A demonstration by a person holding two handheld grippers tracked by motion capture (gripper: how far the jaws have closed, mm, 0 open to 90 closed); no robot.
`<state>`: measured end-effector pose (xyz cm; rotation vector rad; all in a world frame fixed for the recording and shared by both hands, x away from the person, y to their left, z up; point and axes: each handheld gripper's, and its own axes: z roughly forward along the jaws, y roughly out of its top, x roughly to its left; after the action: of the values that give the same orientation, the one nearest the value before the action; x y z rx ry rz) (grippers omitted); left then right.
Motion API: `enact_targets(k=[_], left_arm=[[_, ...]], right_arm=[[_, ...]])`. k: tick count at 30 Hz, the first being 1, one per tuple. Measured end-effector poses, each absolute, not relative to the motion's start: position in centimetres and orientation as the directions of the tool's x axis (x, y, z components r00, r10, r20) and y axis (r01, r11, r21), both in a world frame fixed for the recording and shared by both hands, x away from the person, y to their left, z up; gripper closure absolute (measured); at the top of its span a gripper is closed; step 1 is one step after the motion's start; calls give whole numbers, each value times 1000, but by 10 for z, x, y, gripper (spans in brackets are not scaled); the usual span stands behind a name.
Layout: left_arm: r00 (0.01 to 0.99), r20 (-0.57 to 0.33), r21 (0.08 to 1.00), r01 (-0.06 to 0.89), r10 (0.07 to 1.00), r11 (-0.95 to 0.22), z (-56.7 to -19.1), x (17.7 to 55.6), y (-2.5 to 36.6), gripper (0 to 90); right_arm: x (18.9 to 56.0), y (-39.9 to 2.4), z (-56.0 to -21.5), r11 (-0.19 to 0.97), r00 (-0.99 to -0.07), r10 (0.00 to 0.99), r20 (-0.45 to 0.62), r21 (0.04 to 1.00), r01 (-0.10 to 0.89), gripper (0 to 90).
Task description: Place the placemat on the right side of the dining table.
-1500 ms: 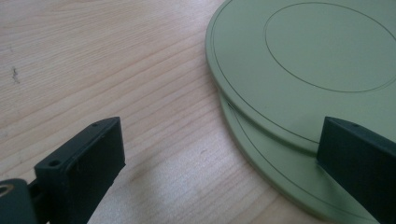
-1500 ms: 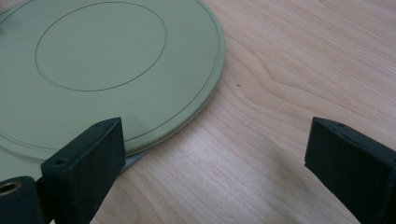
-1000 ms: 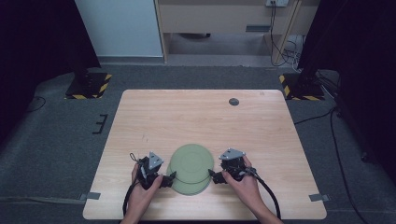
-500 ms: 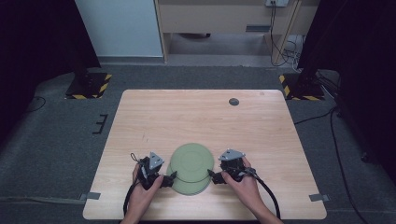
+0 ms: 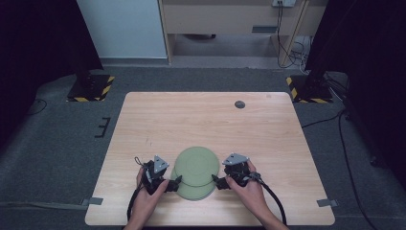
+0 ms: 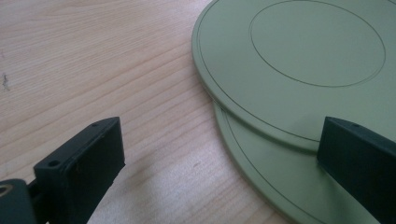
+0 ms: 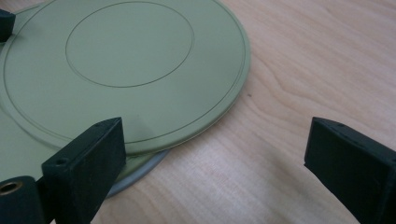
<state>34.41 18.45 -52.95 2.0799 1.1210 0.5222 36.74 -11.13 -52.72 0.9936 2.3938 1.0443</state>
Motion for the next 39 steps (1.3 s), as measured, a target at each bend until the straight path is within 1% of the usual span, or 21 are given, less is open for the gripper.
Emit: enact_targets(k=[2,4,6,7,9,11,13,16,17,20,21,22,25,28,29,34,37,39], left_arm=[[542,20,745,553,840,-374,-529,344,184,4],[543,23,747,549,840,-375,-529,342,184,24],[542,30,747,546,840,-379,-529,342,183,18],[543,34,747,544,839,-382,-529,343,182,7],[545,32,745,546,838,-383,-529,344,183,5],[544,32,748,543,839,-381,-529,344,182,9],[545,40,749,538,837,-386,-528,342,182,26],[547,39,749,538,836,-387,-529,344,181,9],[548,35,748,540,836,-385,-529,345,182,5],[547,37,749,539,836,-386,-529,344,182,9],[548,43,750,535,835,-390,-529,344,181,13],[548,43,750,535,835,-390,-529,344,181,13],[549,43,750,534,835,-389,-529,344,181,12],[548,41,750,535,835,-388,-529,345,181,8],[547,36,751,537,836,-384,-529,346,181,2],[541,26,753,543,841,-372,-529,345,181,9],[540,26,753,543,842,-372,-528,345,181,21],[537,23,753,545,843,-368,-528,346,181,12]], right_arm=[[369,-112,-528,472,-689,724,-25,746,469,62],[368,-113,-528,465,-688,725,-12,746,477,88],[366,-112,-528,478,-700,714,-16,742,470,84],[366,-110,-528,487,-700,714,-31,740,464,55],[368,-110,-528,485,-698,715,-31,741,464,55],[369,-110,-528,481,-696,718,-28,742,466,55],[368,-112,-528,470,-694,720,-10,744,476,86],[366,-109,-527,477,-702,712,-17,745,466,84],[367,-107,-527,487,-702,711,-34,744,457,56],[368,-108,-527,478,-701,713,-24,747,461,60],[368,-109,-527,468,-697,717,-14,751,466,86],[368,-109,-527,468,-697,717,-14,751,466,86],[366,-105,-526,478,-710,703,-29,759,443,76],[367,-104,-527,475,-708,706,-28,760,444,65],[370,-103,-528,464,-694,719,-25,762,453,50],[367,-104,-526,460,-695,719,-21,764,453,88],[362,-102,-527,490,-723,690,-22,750,444,76],[364,-99,-527,501,-723,690,-36,745,441,36]])
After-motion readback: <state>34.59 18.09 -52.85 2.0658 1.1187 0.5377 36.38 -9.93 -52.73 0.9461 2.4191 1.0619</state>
